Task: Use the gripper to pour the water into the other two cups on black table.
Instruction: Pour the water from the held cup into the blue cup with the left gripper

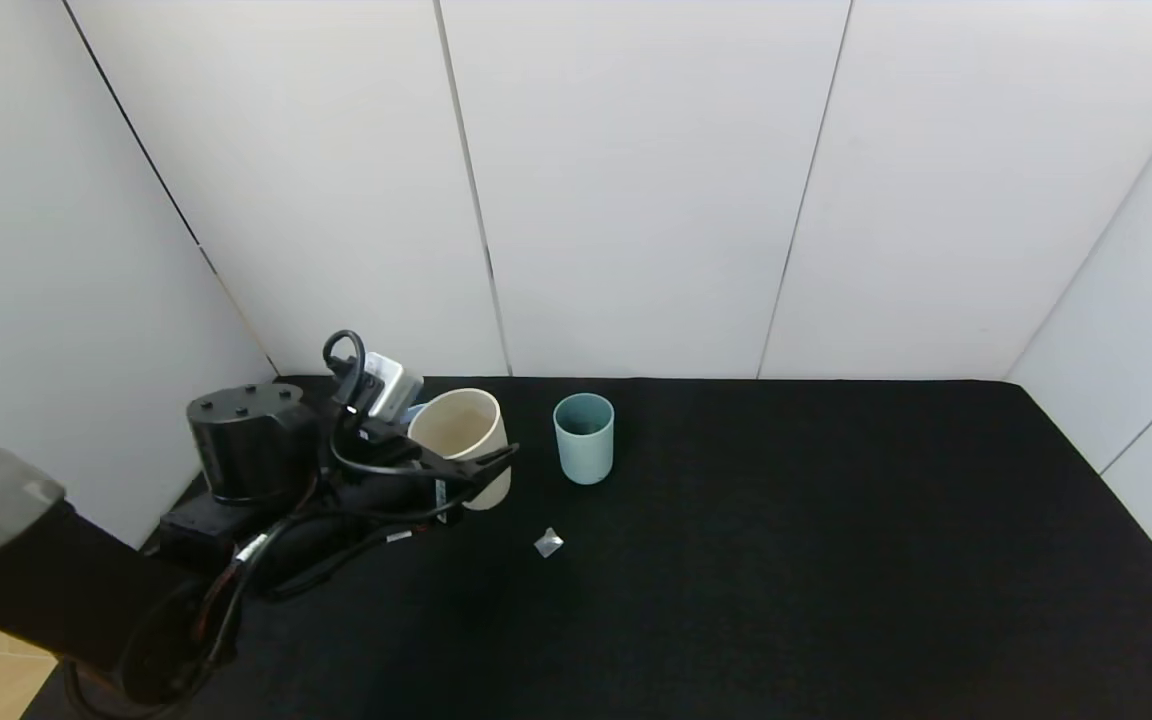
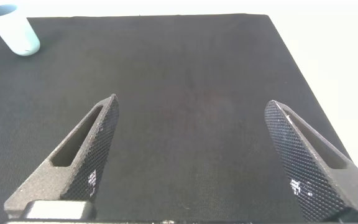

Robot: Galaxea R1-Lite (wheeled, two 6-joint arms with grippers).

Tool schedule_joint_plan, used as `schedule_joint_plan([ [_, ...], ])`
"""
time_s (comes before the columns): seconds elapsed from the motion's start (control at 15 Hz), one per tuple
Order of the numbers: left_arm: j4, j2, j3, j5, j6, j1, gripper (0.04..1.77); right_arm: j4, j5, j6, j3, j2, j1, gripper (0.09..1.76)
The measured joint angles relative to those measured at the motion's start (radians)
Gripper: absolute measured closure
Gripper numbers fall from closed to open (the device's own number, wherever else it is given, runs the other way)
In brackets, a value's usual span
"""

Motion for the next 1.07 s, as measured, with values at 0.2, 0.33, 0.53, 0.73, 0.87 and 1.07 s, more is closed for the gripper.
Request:
schedule_joint_plan([
  [0.2,0.157,-0.075,-0.089,-0.004,0.007,0.044,0.52,0.000,0.000,0.000,0.000,0.000,0.000,0.14],
  [0.33,0.254,-0.110,-0.145,-0.008,0.021,0.086,0.52,0.000,0.000,0.000,0.000,0.000,0.000,0.14],
  [0.53,0.438,-0.148,-0.236,-0.009,0.071,0.161,0.52,0.000,0.000,0.000,0.000,0.000,0.000,0.14],
  [0.73,0.564,-0.164,-0.326,-0.013,0.153,0.242,0.52,0.000,0.000,0.000,0.000,0.000,0.000,0.14],
  [0.87,0.670,-0.160,-0.391,-0.013,0.230,0.288,0.52,0.000,0.000,0.000,0.000,0.000,0.000,0.14],
  [1.07,0.768,-0.143,-0.478,-0.010,0.299,0.331,0.52,0.000,0.000,0.000,0.000,0.000,0.000,0.14],
])
